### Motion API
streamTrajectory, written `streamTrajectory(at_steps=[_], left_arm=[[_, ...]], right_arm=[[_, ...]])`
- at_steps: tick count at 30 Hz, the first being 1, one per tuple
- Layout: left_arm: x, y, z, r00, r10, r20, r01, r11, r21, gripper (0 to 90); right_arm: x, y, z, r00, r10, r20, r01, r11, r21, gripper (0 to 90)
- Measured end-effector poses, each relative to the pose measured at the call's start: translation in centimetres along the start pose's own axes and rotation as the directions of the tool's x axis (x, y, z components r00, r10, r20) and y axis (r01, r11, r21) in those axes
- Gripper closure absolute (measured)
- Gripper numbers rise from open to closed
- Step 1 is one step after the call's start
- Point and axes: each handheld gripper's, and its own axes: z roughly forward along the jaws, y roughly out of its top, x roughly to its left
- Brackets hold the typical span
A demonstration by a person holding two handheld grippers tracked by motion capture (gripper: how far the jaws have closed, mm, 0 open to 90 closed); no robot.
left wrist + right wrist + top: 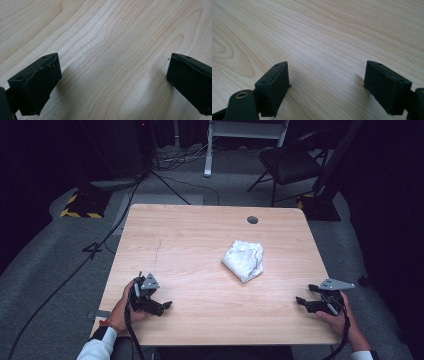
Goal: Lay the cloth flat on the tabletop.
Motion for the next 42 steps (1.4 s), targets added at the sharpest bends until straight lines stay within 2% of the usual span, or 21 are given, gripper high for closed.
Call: streamTrajectory(at_steps=[4, 7, 9, 16, 20, 22, 25, 26, 30, 37, 40, 42], left_arm=[[-0.1, 0.0, 0.0, 1.0000, -0.003, 0.000, 0.003, 1.0000, -0.001, 0.2], [0.0, -0.1, -0.1, 0.9987, 0.039, 0.032, -0.039, 0.9992, 0.001, 0.2], [0.1, 0.0, -0.1, 0.9982, 0.045, 0.040, -0.046, 0.9989, 0.011, 0.1], [0.1, 0.0, 0.0, 0.9988, 0.035, 0.035, -0.035, 0.9994, 0.001, 0.0], [-0.2, 0.2, 0.2, 0.9999, 0.009, 0.012, -0.009, 1.0000, 0.001, 0.0], [-0.2, 0.3, 0.2, 0.9999, 0.010, 0.010, -0.010, 0.9999, 0.001, 0.0], [-0.1, 0.4, 0.4, 0.9999, 0.012, 0.011, -0.012, 0.9999, 0.001, 0.0], [-0.1, 0.5, 0.4, 0.9999, 0.012, 0.012, -0.012, 0.9999, -0.001, 0.0], [-0.2, 0.5, 0.4, 0.9999, 0.009, 0.009, -0.009, 1.0000, -0.001, 0.0], [-0.3, 0.5, 0.5, 1.0000, -0.002, 0.001, 0.002, 1.0000, -0.001, 0.0], [-0.5, 0.4, 0.4, 0.9998, -0.015, -0.009, 0.015, 0.9999, -0.001, 0.3], [-0.6, 0.4, 0.4, 0.9998, -0.017, -0.011, 0.017, 0.9998, -0.001, 0.3]], right_arm=[[0.0, 0.0, 0.0, 1.0000, 0.000, 0.004, 0.000, 1.0000, 0.000, 20.5], [0.0, 0.0, 0.0, 1.0000, 0.002, 0.005, -0.002, 1.0000, -0.001, 20.5], [0.0, 0.0, 0.0, 1.0000, 0.003, 0.006, -0.003, 1.0000, -0.001, 20.5], [0.1, 0.1, 0.0, 0.9999, 0.009, 0.011, -0.009, 0.9999, 0.007, 21.2], [-0.1, 0.4, 0.0, 0.9996, 0.007, 0.026, -0.007, 0.9999, 0.008, 27.2], [-0.1, 0.8, 0.0, 0.9994, 0.014, 0.032, -0.014, 0.9999, -0.003, 29.2], [0.1, 1.6, -0.2, 0.9994, -0.007, 0.033, 0.008, 0.9997, -0.024, 33.8], [0.2, 2.4, -0.4, 0.9995, -0.019, 0.027, 0.020, 0.9988, -0.045, 36.1], [0.2, 3.5, -0.3, 0.9994, -0.025, 0.025, 0.026, 0.9975, -0.065, 36.8], [0.1, 6.7, 0.7, 0.9996, -0.027, -0.008, 0.027, 0.9943, -0.103, 40.5], [0.5, 8.6, 1.5, 0.9999, -0.015, -0.004, 0.015, 0.9949, -0.100, 43.4], [1.0, 9.9, 2.3, 0.9995, -0.030, -0.011, 0.029, 0.9948, -0.098, 44.0]])
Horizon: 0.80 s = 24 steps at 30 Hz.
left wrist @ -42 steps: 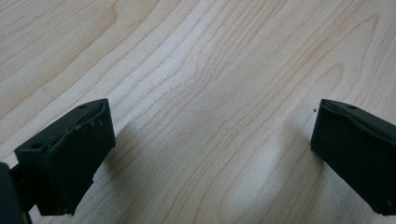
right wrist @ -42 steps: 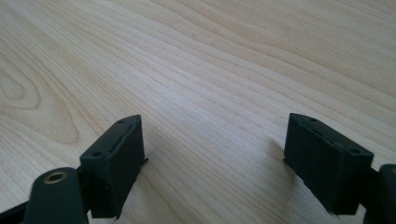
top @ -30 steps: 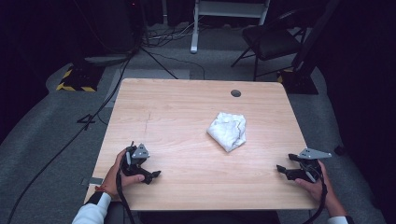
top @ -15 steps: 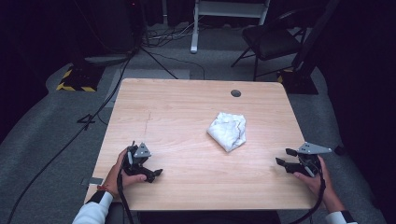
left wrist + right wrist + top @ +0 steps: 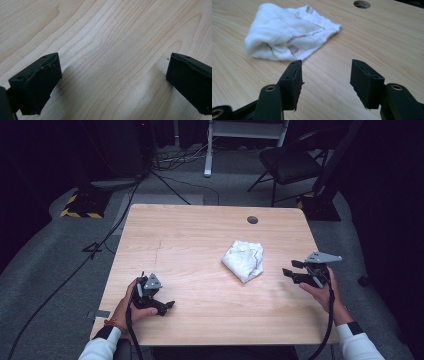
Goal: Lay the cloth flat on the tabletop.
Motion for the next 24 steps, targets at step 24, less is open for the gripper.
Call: streamTrajectory(at_steps=[24], left_arm=[[-0.8, 1.0, 0.9, 0.9989, 0.041, 0.024, -0.041, 0.9992, -0.002, 0.4]], right_arm=[[2.6, 4.8, 10.4, 0.9971, -0.063, -0.043, 0.067, 0.9932, 0.095, 40.7]])
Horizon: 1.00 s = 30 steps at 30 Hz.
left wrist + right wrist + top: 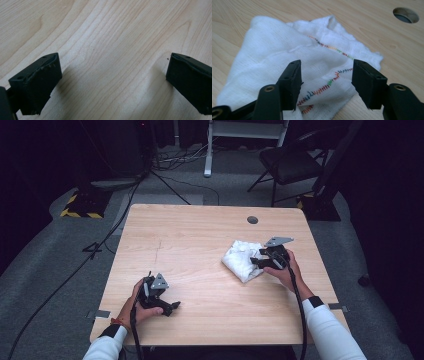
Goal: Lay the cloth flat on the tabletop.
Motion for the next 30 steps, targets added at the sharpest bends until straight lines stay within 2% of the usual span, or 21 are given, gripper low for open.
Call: streamTrajectory(at_steps=[4, 7, 9, 11, 15, 17, 18, 20, 25, 26, 27, 28, 30], left_arm=[[0.0, -0.1, -0.1, 1.0000, 0.000, 0.007, 0.000, 1.0000, 0.003, 0.4], [0.0, -0.1, -0.1, 1.0000, 0.000, 0.007, 0.000, 1.0000, 0.002, 0.4], [0.0, -0.1, -0.1, 1.0000, -0.003, 0.006, 0.003, 1.0000, 0.002, 0.4], [0.0, -0.1, -0.1, 1.0000, -0.003, 0.006, 0.003, 1.0000, 0.001, 0.4], [0.0, -0.1, -0.1, 1.0000, -0.003, 0.006, 0.003, 1.0000, 0.001, 0.4], [0.0, -0.1, -0.1, 1.0000, -0.002, 0.007, 0.002, 1.0000, 0.002, 0.4], [0.0, -0.1, -0.1, 1.0000, -0.002, 0.006, 0.002, 1.0000, 0.001, 0.4], [0.0, -0.1, -0.1, 1.0000, -0.002, 0.007, 0.002, 1.0000, 0.000, 0.4], [0.0, -0.1, -0.1, 1.0000, -0.002, 0.007, 0.002, 1.0000, 0.002, 0.4], [0.0, -0.1, -0.1, 1.0000, -0.002, 0.006, 0.002, 1.0000, 0.002, 0.4], [0.0, -0.1, -0.1, 1.0000, -0.003, 0.006, 0.003, 1.0000, 0.002, 0.4], [0.0, -0.1, -0.1, 1.0000, -0.003, 0.006, 0.003, 1.0000, 0.001, 0.4], [0.0, -0.1, -0.1, 1.0000, -0.002, 0.006, 0.002, 1.0000, 0.002, 0.4]], right_arm=[[-0.2, -0.8, 0.8, 0.9990, 0.024, -0.039, -0.023, 0.9993, 0.028, 41.4], [0.0, -1.2, 1.1, 0.9984, 0.014, -0.054, -0.012, 0.9991, 0.042, 45.9], [0.1, -1.2, 1.1, 0.9984, 0.003, -0.057, -0.001, 0.9992, 0.039, 51.1], [0.4, -1.2, 0.9, 0.9985, -0.019, -0.051, 0.021, 0.9993, 0.031, 61.5], [0.9, -1.3, 0.9, 0.9985, -0.051, -0.018, 0.051, 0.9984, 0.025, 75.8], [0.8, -1.4, 0.9, 0.9983, -0.053, -0.026, 0.053, 0.9982, 0.027, 81.3], [0.8, -1.5, 0.7, 0.9982, -0.053, -0.028, 0.054, 0.9984, 0.018, 87.4], [0.7, -1.5, 0.7, 0.9982, -0.052, -0.029, 0.052, 0.9985, 0.015, 89.0], [0.5, -1.5, 0.3, 0.9980, -0.051, -0.036, 0.051, 0.9987, -0.004, 89.9], [0.5, -1.4, 0.2, 0.9981, -0.053, -0.032, 0.053, 0.9986, 0.001, 84.2], [0.5, -1.4, 0.2, 0.9981, -0.053, -0.032, 0.053, 0.9986, 0.001, 84.2], [0.5, -1.4, 0.3, 0.9985, -0.049, -0.023, 0.049, 0.9988, 0.005, 73.8], [0.6, -1.5, 0.5, 0.9986, -0.052, 0.011, 0.051, 0.9983, 0.027, 60.3]])
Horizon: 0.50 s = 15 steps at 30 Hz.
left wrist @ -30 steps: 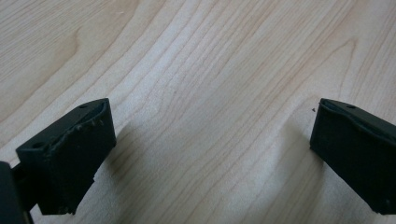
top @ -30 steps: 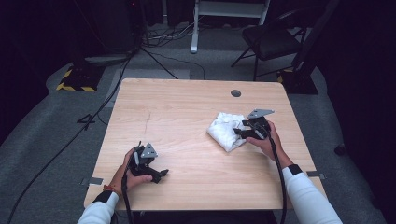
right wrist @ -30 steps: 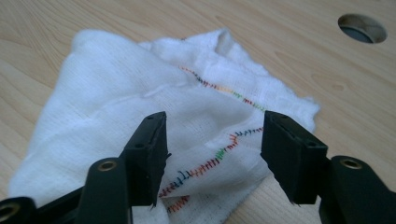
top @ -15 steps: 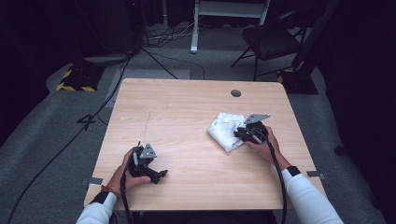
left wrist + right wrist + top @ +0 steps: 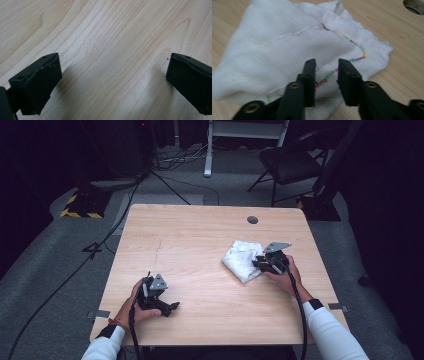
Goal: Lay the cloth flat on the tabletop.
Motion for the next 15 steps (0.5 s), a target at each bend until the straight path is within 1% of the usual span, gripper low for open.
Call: streamTrajectory(at_steps=[1, 2, 5, 7, 8, 10, 11, 14, 15], left_arm=[[0.00, 0.00, 0.01, 1.0000, 0.000, -0.001, 0.000, 1.0000, -0.001, 0.4], [0.00, 0.00, 0.00, 1.0000, 0.000, 0.000, 0.000, 1.0000, 0.000, 0.4], [-0.01, 0.00, 0.01, 1.0000, -0.001, 0.000, 0.001, 1.0000, -0.001, 0.4], [-0.01, 0.01, 0.01, 1.0000, -0.001, -0.001, 0.001, 1.0000, -0.001, 0.4], [-0.01, 0.01, 0.01, 1.0000, -0.001, -0.001, 0.001, 1.0000, 0.000, 0.4], [-0.02, 0.01, 0.01, 1.0000, -0.002, -0.001, 0.002, 1.0000, -0.001, 0.4], [-0.02, 0.01, 0.01, 1.0000, -0.002, -0.001, 0.002, 1.0000, -0.001, 0.4], [-0.03, 0.01, 0.02, 1.0000, -0.003, -0.002, 0.003, 1.0000, -0.001, 0.4], [-0.03, 0.01, 0.02, 1.0000, -0.003, -0.002, 0.003, 1.0000, -0.001, 0.4]], right_arm=[[-0.09, -0.06, 0.10, 0.9998, 0.004, 0.019, -0.005, 1.0000, 0.007, 52.6], [-0.24, -0.12, 0.17, 0.9991, 0.023, 0.035, -0.023, 0.9997, 0.005, 49.0], [-0.52, -0.32, 0.44, 0.9990, 0.033, 0.031, -0.034, 0.9994, 0.010, 47.1], [-0.59, -0.44, 0.63, 0.9982, 0.057, 0.019, -0.057, 0.9983, 0.009, 48.0], [-0.69, -0.50, 0.72, 0.9975, 0.071, 0.009, -0.071, 0.9975, 0.007, 50.4], [-0.78, -0.59, 0.74, 0.9961, 0.085, -0.021, -0.085, 0.9964, 0.005, 59.9], [-0.77, -0.60, 0.73, 0.9956, 0.089, -0.029, -0.089, 0.9961, 0.005, 64.0], [-0.56, -0.49, 0.74, 0.9962, 0.080, -0.035, -0.080, 0.9968, 0.008, 75.7], [-0.52, -0.45, 0.71, 0.9965, 0.077, -0.034, -0.077, 0.9970, 0.011, 77.8]])
